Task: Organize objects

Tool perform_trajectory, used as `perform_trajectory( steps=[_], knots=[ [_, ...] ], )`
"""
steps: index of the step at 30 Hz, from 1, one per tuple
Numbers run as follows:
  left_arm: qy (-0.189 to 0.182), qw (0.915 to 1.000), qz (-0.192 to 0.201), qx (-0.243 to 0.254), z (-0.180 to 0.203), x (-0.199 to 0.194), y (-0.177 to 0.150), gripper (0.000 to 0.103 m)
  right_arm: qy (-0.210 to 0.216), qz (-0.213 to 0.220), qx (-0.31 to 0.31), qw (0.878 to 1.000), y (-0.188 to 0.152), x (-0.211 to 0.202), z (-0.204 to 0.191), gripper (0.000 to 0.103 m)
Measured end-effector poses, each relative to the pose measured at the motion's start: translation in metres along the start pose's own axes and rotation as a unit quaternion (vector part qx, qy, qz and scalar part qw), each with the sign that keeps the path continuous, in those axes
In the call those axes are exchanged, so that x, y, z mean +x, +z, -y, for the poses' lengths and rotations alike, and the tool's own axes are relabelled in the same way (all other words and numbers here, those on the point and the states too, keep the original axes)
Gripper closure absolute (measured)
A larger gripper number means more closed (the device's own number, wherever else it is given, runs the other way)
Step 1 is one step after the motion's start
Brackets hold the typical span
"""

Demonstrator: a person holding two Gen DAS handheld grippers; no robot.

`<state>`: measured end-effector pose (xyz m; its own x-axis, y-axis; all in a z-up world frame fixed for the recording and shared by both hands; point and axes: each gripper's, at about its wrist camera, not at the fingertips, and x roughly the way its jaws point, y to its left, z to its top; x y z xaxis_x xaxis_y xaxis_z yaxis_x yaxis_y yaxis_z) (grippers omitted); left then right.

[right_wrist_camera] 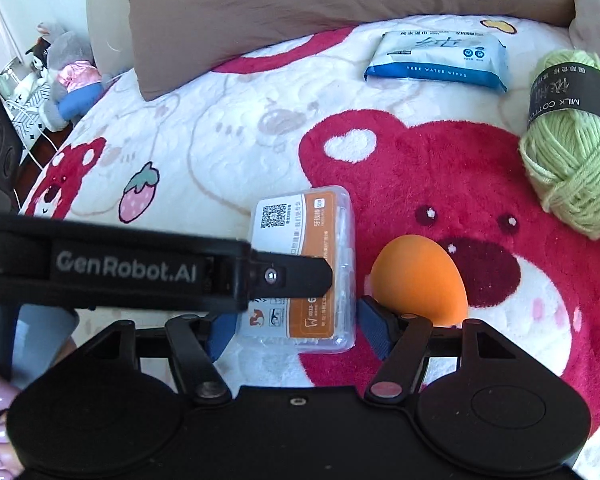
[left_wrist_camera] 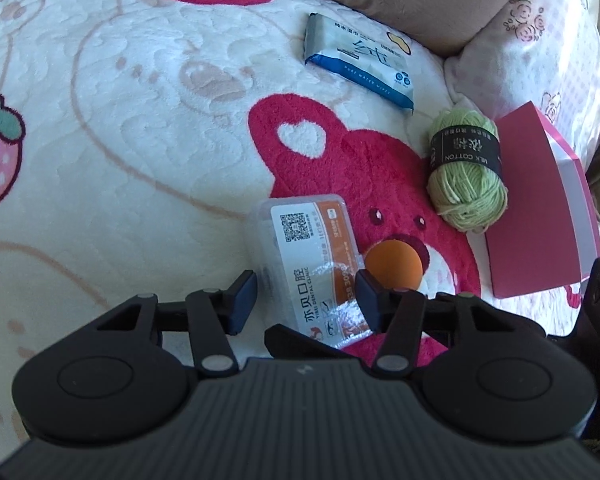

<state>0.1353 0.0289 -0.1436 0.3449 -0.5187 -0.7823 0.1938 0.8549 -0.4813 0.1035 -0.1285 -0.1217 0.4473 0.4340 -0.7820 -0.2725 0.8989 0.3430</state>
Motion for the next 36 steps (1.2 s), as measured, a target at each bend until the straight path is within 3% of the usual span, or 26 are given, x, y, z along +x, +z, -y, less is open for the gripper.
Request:
perform_trajectory(
  steps=[10,17,21,36],
  knots=[
    [0.012,0.9999,0.005,0.001,0.006,0.008,-0.004,0.044,-0.005,0.013,-0.017,1.000,0.002,0.009,-0.001,0.032],
    [0.015,0.9998,0.016,0.001,0.010,-0.001,-0.009,0.046,-0.013,0.026,-0.026,0.999,-0.002,0.002,-0.004,0.034],
    [0.007,0.9995,-0.003,-0.030,0.007,-0.002,-0.010,0.047,-0.015,0.022,-0.021,0.999,-0.001,-0.001,-0.002,0.035],
    [0.001,0.9994,0.003,-0.035,0.011,-0.024,-0.021,0.050,-0.016,0.031,-0.027,0.999,-0.011,-0.019,-0.014,0.035]
  ],
)
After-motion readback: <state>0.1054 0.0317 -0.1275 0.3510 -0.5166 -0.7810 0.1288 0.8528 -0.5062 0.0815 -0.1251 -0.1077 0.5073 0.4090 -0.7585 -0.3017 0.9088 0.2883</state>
